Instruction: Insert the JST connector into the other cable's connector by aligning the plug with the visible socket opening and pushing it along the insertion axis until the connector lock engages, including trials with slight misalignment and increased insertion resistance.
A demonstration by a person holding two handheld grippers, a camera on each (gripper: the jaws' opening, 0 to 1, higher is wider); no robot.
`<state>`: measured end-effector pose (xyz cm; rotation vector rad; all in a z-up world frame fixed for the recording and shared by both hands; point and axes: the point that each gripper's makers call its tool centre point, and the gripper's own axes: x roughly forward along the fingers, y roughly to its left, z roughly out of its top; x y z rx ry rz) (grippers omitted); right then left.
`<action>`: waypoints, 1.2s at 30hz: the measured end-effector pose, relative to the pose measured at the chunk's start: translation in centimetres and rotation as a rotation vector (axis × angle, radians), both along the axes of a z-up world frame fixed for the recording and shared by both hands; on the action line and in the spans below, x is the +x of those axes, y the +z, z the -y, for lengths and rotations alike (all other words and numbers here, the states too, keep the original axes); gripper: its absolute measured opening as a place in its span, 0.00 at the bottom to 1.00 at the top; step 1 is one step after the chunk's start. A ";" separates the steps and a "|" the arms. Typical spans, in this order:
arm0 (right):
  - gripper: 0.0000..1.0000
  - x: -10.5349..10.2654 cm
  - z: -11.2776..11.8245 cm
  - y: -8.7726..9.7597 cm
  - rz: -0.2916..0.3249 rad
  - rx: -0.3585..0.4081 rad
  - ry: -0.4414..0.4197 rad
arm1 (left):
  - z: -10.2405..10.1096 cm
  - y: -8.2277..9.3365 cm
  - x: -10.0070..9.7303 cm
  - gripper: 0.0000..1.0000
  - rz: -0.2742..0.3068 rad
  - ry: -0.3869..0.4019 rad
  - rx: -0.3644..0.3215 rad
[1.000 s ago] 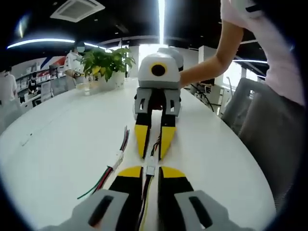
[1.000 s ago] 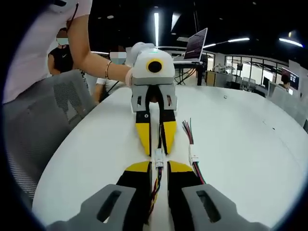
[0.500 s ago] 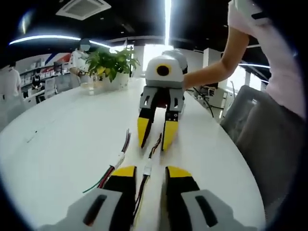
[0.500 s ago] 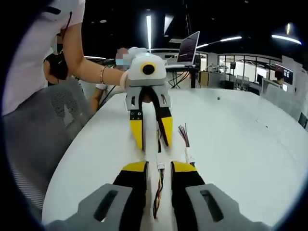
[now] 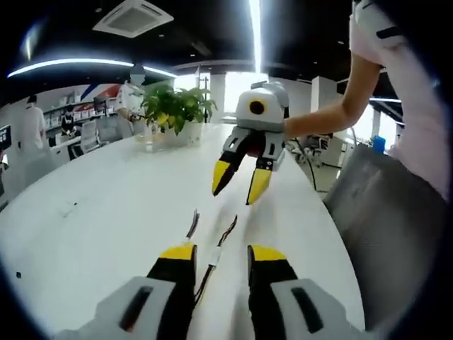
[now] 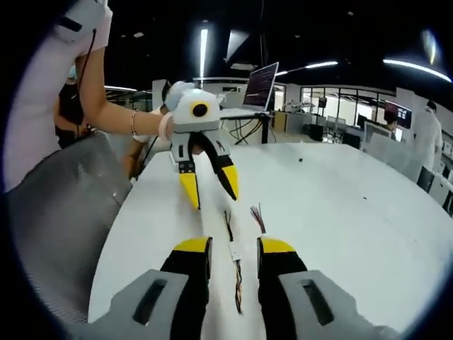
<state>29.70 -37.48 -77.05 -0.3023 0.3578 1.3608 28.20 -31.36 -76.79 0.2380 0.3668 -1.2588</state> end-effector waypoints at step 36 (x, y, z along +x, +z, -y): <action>0.74 -6.5 6.5 5.0 -0.089 0.059 -0.465 | -5.7 4.8 -5.6 0.86 0.051 0.370 0.010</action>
